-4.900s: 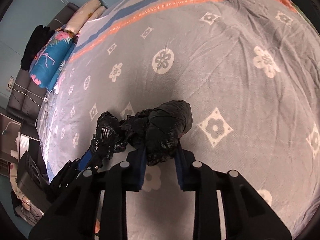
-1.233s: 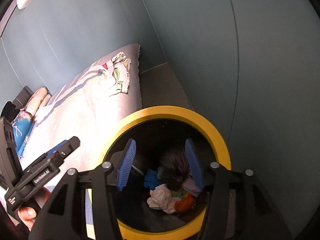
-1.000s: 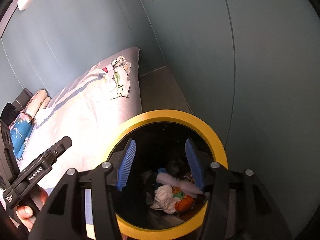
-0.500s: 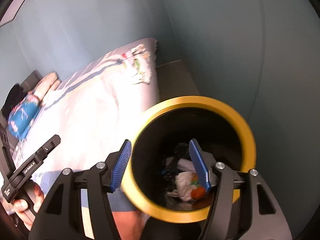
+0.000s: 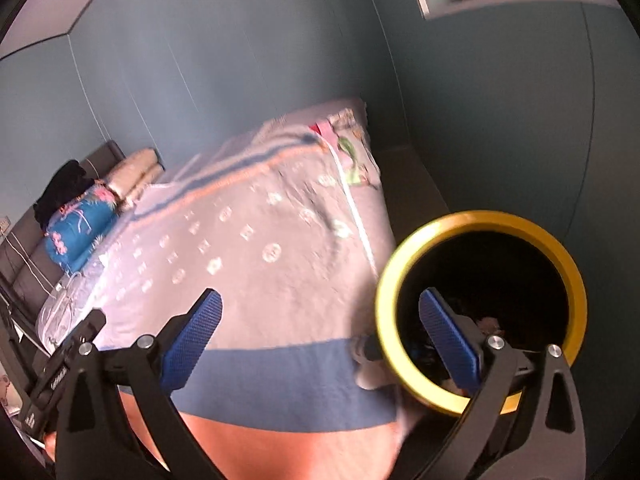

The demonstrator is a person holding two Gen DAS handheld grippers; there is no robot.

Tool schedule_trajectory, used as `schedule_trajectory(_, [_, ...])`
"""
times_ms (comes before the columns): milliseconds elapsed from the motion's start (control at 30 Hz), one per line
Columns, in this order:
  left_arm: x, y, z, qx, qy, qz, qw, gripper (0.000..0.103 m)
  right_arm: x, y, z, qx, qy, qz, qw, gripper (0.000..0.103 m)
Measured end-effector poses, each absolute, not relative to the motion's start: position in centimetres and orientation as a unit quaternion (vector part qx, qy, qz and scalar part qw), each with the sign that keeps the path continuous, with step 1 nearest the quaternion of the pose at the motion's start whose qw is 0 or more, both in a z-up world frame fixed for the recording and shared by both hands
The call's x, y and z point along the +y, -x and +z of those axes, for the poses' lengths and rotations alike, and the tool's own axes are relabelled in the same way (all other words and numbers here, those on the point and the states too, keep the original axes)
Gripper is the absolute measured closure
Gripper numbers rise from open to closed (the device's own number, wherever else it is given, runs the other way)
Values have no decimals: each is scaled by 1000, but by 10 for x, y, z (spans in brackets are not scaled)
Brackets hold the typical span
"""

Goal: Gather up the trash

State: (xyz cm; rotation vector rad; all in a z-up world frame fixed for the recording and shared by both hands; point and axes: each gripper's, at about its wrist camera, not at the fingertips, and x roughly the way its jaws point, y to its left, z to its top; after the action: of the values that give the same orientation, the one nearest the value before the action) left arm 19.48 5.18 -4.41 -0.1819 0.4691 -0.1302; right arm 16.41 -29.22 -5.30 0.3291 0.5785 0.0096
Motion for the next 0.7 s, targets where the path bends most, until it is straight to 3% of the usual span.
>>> schedule_trajectory(400, [80,-112,-19,175,80,-25,981,8,-193,-91,-10,172,-27,-65,983,8])
schedule_trajectory(700, [80,-68,-4,161,97,-14,982,8,-187,-61,-8,130,-29,-85,987,8])
